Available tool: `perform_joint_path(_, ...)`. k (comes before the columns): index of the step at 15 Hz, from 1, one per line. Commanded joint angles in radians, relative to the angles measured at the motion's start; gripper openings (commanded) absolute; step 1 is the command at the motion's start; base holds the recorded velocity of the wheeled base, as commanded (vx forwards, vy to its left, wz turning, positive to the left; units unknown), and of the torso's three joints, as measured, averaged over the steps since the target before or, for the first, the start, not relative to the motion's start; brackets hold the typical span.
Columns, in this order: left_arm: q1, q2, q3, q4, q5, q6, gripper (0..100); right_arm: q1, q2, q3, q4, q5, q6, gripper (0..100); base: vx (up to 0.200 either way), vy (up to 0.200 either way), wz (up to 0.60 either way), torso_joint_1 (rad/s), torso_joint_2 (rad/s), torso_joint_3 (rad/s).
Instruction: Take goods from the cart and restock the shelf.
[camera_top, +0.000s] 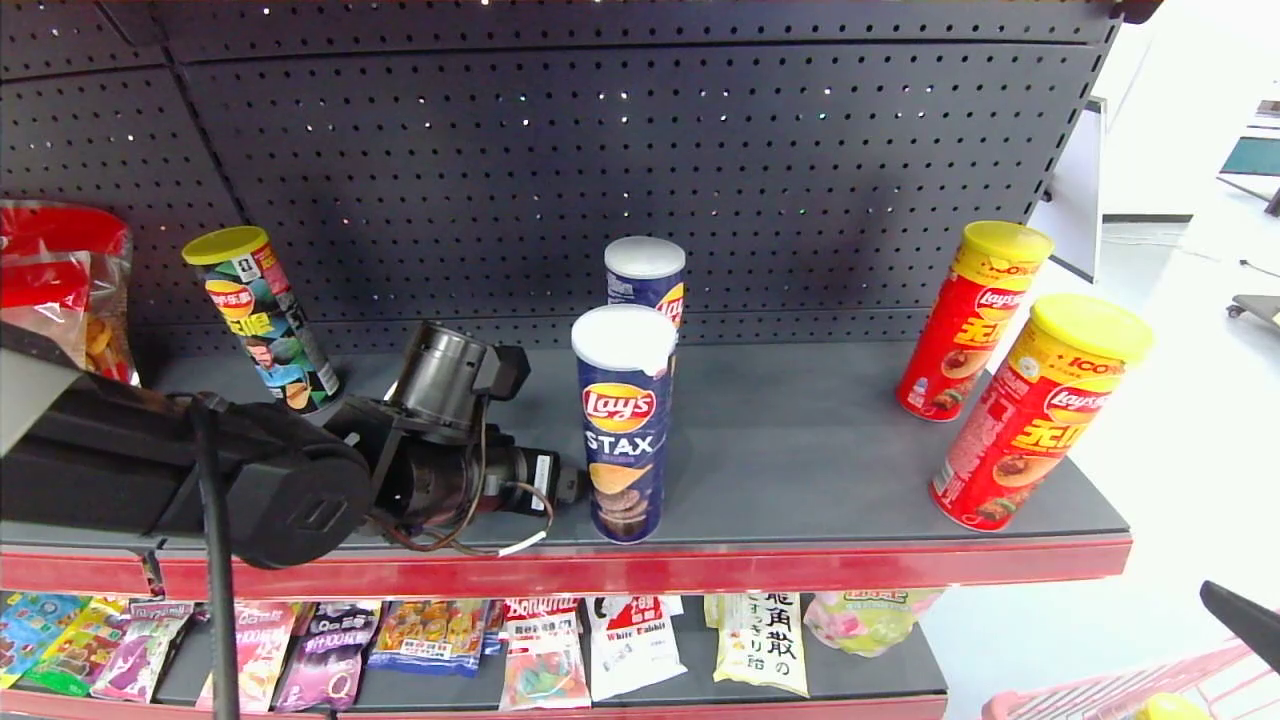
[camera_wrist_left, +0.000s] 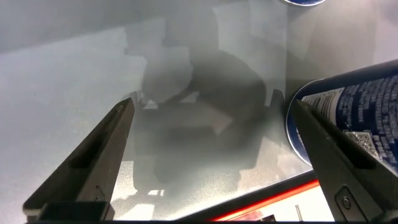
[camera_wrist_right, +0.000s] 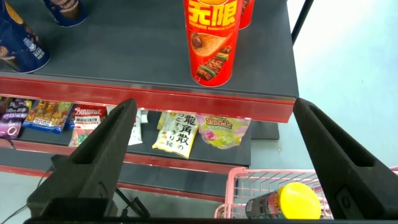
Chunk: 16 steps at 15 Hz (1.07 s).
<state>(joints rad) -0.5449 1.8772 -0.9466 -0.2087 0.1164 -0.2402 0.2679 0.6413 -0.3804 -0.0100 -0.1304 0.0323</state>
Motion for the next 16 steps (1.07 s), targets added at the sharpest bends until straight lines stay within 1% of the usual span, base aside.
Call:
perform_joint_path(1,-0.001,0.000,-0.001,-0.001,0.000,-0.001,100,0.001,0.003,0.002,-0.001,0.000,0.000,100,0.000,0.000,0.00,0.000,0.00,0.000)
perform_joint_path(8,-0.009,0.006,-0.003,-0.003,-0.003,-0.005,100,0.001,0.006,0.005,-0.001,0.002,0.000,100,0.000,0.000,0.00,0.000,0.00,0.000)
perform_joint_path(12,-0.001,-0.006,0.017,-0.001,-0.001,-0.005,100,0.001,0.006,0.005,-0.001,0.002,0.001,100,0.000,0.000,0.00,0.000,0.00,0.000)
perform_joint_path(14,0.023,-0.086,0.092,0.000,0.002,0.001,100,0.002,0.005,0.018,-0.001,0.002,0.000,100,0.000,0.000,0.00,0.000,0.00,0.000)
perform_joint_path(16,0.068,-0.211,0.184,0.005,0.008,0.013,100,0.004,0.021,0.034,-0.008,0.003,0.003,100,0.000,0.000,0.00,0.000,0.00,0.000)
